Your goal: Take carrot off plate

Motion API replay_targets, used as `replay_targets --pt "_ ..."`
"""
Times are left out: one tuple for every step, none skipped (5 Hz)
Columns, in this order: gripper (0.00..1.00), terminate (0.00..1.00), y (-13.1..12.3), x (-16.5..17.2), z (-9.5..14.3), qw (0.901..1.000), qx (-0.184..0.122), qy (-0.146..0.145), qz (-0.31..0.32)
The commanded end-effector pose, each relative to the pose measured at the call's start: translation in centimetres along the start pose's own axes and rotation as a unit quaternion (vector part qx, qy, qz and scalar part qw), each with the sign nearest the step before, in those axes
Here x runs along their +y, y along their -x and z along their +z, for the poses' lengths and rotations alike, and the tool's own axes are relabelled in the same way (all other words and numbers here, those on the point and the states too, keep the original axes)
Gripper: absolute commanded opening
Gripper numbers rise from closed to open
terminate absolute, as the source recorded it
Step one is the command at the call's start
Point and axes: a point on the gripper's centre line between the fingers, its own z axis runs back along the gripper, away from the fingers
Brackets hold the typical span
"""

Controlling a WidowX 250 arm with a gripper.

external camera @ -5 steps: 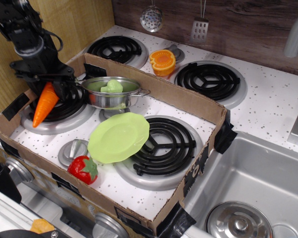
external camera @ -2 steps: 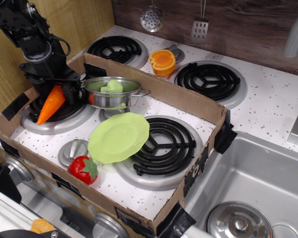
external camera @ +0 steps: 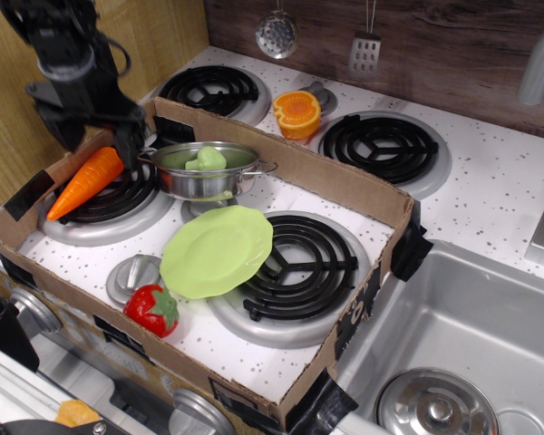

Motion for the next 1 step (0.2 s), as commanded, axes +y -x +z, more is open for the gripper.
replay_targets --pt "1.0 1.0 -3.76 -0.79 4.75 0.9959 -0.049 -0.074 0.018"
